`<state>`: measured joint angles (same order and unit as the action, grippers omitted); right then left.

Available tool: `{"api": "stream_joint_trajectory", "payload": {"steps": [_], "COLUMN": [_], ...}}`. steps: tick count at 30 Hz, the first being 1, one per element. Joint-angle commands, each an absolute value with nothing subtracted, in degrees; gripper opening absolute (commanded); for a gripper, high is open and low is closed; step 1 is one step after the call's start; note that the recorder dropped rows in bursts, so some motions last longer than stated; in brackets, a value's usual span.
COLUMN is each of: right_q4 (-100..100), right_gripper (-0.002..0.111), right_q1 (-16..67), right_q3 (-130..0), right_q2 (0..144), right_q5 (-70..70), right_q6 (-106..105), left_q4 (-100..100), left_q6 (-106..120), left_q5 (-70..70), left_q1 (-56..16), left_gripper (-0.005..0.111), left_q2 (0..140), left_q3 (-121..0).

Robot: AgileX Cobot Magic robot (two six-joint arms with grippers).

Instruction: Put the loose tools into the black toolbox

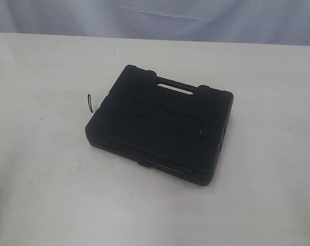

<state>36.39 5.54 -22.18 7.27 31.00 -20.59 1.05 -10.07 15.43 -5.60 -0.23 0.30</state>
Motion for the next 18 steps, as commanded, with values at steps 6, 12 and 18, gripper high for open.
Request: {"api": "stream_joint_trajectory", "payload": {"steps": [6,12,18], "right_q4": [35.89,24.77,1.22], "right_gripper": [0.0,0.0,0.0], "right_q1": [-2.21,-2.24,-2.24], "right_q3": [-14.92,-7.54,-4.42], "right_q2": [0.0,0.0,0.0], "right_q5": [28.22,21.27,21.27], "right_q6": [-30.87,-30.23,-3.77], "left_q4": [1.3,1.3,1.3], "left_q6": [-10.15,-10.15,-10.15], "left_q5": [15.49,15.49,15.49], "left_q1": [-5.93,-5.93,-5.93], "left_gripper": [0.0,0.0,0.0], "left_q2": [0.0,0.0,0.0], "left_q3": [0.0,0.0,0.0]}}
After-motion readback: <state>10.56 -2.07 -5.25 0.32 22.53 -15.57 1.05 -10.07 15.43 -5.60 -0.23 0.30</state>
